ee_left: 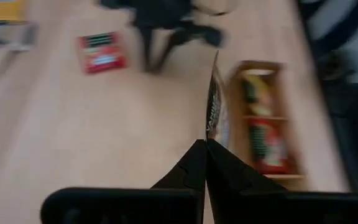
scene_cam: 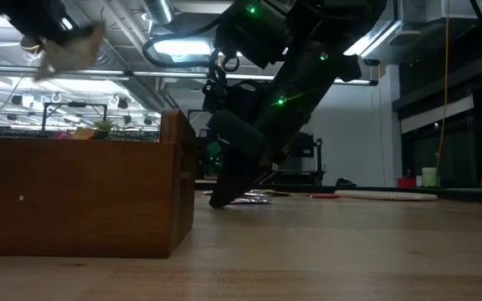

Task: Pick & Place Tea
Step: Put the brown tea bag into the left section of the wooden organizer

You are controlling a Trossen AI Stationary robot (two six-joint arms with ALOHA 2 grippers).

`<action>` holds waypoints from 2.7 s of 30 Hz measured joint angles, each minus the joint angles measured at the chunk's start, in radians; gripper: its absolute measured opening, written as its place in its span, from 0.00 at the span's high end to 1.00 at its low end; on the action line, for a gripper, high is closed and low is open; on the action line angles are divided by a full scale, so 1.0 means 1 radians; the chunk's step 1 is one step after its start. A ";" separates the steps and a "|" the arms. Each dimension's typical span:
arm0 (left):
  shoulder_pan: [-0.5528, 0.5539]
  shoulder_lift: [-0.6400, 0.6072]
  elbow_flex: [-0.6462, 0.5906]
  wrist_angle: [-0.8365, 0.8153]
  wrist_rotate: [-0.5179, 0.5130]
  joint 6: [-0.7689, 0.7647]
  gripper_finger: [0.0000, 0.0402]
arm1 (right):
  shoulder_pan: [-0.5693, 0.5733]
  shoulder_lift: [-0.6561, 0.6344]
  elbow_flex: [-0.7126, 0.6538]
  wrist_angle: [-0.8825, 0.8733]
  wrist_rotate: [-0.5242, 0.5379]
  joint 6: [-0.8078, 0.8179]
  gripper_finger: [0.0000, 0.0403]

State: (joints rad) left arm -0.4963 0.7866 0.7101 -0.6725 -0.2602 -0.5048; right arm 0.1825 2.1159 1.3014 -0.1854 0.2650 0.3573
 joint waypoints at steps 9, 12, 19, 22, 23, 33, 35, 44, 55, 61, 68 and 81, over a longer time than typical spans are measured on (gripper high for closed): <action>-0.154 -0.006 0.000 0.107 0.066 -0.070 1.00 | -0.001 0.000 0.000 0.005 0.003 0.004 0.80; -0.202 -0.006 0.000 0.125 0.065 -0.135 0.99 | -0.001 0.000 0.000 0.006 0.003 0.004 0.80; -0.306 0.029 0.000 0.125 0.018 -0.331 0.99 | -0.001 0.000 0.000 0.007 0.003 0.004 0.80; -0.340 0.072 0.000 0.124 -0.012 -0.402 1.00 | -0.001 0.000 0.000 0.008 0.004 0.006 0.80; -0.349 0.090 0.000 0.124 -0.016 -0.430 1.00 | -0.001 0.000 0.000 0.008 0.004 0.006 0.80; -0.425 0.275 0.000 0.123 -0.013 -0.623 0.99 | -0.001 -0.001 0.000 0.010 0.004 0.008 0.80; -0.439 0.298 0.000 0.123 -0.031 -0.639 0.99 | -0.001 -0.001 0.000 0.010 0.004 0.008 0.80; -0.448 0.323 0.000 0.035 -0.107 -0.715 1.00 | -0.001 -0.001 0.000 0.011 0.004 0.008 0.80; -0.448 0.323 0.000 -0.005 -0.080 -0.766 0.99 | -0.002 -0.001 0.000 0.011 0.004 0.008 0.80; -0.448 0.323 0.000 -0.005 -0.080 -0.766 0.99 | -0.002 -0.001 0.000 0.011 0.004 0.008 0.80; -0.447 0.323 0.000 -0.005 -0.082 -0.767 0.97 | -0.002 -0.001 0.000 0.011 0.004 0.008 0.80; -0.447 0.323 0.000 -0.010 -0.091 -0.773 0.85 | -0.002 -0.001 0.000 0.016 0.004 0.008 0.80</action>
State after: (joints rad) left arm -0.9428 1.1099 0.7101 -0.6821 -0.3508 -1.2774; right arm 0.1806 2.1147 1.3018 -0.1696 0.2687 0.3653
